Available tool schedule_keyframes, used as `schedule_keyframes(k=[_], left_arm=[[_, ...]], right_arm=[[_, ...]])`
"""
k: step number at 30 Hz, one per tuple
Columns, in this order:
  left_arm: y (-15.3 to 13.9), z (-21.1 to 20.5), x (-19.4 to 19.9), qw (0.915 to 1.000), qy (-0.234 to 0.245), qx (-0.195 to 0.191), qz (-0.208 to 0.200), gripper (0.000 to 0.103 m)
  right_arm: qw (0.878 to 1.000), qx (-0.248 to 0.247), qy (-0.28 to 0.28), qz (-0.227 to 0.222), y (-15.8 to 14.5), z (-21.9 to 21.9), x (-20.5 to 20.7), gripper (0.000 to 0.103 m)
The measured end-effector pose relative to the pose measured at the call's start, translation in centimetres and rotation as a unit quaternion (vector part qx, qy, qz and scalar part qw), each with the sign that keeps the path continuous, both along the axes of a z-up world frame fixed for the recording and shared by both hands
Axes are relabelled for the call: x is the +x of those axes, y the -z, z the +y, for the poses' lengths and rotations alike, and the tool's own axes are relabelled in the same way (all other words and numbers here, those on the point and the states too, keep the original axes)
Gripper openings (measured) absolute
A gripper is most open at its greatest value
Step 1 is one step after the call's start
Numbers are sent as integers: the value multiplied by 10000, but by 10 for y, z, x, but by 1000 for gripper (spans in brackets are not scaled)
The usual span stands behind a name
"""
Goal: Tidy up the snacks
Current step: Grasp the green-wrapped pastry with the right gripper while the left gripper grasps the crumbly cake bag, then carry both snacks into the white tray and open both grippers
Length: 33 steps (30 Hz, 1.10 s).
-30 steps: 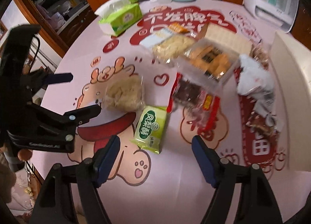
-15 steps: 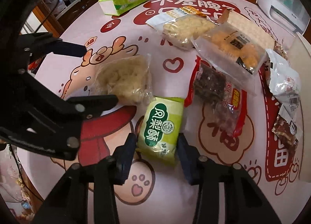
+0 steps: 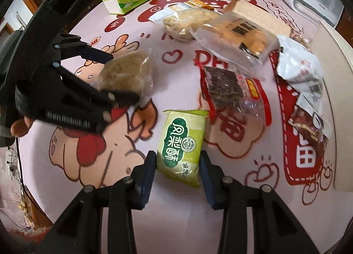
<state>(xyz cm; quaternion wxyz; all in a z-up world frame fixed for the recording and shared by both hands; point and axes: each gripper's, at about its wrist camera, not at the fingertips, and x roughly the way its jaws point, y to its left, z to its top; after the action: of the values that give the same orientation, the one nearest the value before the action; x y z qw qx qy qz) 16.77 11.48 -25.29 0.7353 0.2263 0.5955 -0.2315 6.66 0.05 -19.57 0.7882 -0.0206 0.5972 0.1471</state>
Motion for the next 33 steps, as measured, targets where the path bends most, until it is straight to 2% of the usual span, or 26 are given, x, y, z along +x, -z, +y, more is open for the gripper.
schedule_keyframes(k=[1, 5, 9, 17, 24, 28, 33], left_arm=[[-1, 0, 1, 10000, -38, -37, 41, 68], [-4, -2, -8, 9997, -234, 57, -75, 65], [-19, 1, -31, 9985, -518, -169, -89, 64], [-99, -12, -67, 9885, -1083, -914, -533, 64], [-169, -72, -60, 9778, -1128, -1503, -930, 64], [-207, -126, -57, 9722, -1019, -1703, -1241, 64], [-239, -179, -41, 9628, -1062, -2086, -1351, 64]], right_arm=[[10000, -19, -7, 15, 0, -3, -2, 39], [9999, -30, -98, 13, -6, -10, -12, 39], [9993, -14, -331, -191, -25, -16, -27, 39], [9926, -17, -692, -999, -85, -41, -46, 39], [9858, 15, -439, -1618, -135, -99, -45, 39], [9825, 79, -69, -1857, -158, -144, -41, 39], [9764, -17, 484, -2103, -180, -199, -33, 39]])
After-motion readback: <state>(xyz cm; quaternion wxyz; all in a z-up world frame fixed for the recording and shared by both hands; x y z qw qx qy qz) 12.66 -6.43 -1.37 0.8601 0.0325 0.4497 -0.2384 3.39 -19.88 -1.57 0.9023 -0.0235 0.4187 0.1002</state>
